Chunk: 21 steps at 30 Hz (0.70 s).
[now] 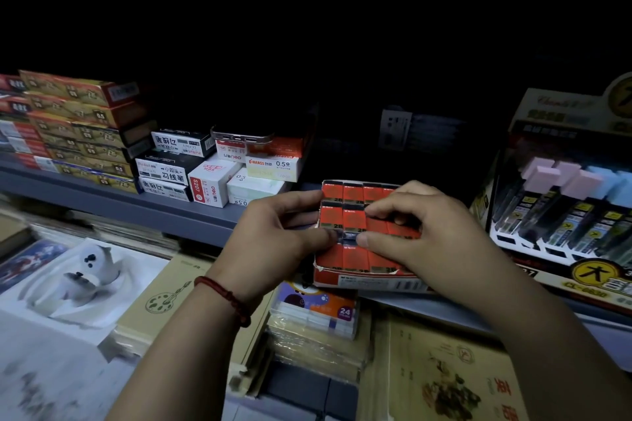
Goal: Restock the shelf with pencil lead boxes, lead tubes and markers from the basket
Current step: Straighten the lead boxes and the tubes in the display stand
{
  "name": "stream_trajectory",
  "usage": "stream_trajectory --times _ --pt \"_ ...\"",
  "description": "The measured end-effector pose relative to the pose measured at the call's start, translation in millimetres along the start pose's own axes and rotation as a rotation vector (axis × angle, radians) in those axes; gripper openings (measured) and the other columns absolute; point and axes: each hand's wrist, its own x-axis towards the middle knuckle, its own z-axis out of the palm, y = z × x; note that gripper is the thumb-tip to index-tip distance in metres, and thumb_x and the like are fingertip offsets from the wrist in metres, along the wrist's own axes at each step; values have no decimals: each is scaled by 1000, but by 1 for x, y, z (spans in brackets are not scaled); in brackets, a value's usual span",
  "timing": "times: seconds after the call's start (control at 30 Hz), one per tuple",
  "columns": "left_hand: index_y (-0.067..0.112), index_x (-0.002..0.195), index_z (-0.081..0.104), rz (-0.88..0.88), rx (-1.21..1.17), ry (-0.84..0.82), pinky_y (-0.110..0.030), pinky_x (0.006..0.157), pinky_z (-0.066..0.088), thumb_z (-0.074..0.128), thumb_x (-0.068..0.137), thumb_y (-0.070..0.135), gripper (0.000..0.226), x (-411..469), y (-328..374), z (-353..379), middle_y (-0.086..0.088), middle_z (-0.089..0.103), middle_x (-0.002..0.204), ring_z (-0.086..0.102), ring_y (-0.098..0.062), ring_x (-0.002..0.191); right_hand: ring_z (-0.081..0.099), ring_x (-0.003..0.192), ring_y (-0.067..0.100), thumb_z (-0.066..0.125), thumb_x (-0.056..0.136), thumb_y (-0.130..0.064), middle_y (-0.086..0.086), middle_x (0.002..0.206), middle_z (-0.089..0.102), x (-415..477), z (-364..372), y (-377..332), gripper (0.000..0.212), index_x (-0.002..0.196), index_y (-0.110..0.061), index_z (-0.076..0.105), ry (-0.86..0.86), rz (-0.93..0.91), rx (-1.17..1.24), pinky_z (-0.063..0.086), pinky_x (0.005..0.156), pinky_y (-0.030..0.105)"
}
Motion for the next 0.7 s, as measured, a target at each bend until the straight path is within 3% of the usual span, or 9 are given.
stream_trajectory --times 0.2,0.37,0.53,0.6,0.7 --pt "19 116 69 6 14 35 -27 63 61 69 87 -5 37 1 2 2 4 79 97 76 -13 87 52 79 2 77 84 -41 -10 94 55 4 8 0 30 111 -29 73 30 9 -10 41 68 15" --pt "17 118 69 18 46 21 -28 70 61 71 85 -5 39 4 1 4 2 78 100 76 -16 92 51 84 4 77 84 -37 -10 93 53 2 10 0 29 111 -28 73 63 -18 5 45 75 20" --pt "27 117 66 44 109 3 -33 76 63 82 74 2 52 4 4 7 4 78 100 75 -14 93 55 85 -2 75 88 -24 -15 93 59 -1 -2 6 22 110 -25 75 206 -34 11 42 73 7" --pt "29 116 66 45 110 20 -34 73 63 84 70 7 55 6 5 7 5 78 98 76 -13 90 53 89 -5 71 91 -19 -18 103 60 -3 -7 7 27 118 -25 70 278 -19 -55 41 80 7" --pt "27 121 64 18 129 36 -39 74 63 85 61 16 65 8 6 4 4 78 99 76 -16 90 47 105 3 66 95 -21 -5 138 50 -1 -11 8 53 145 -23 48 265 70 -166 34 86 14"
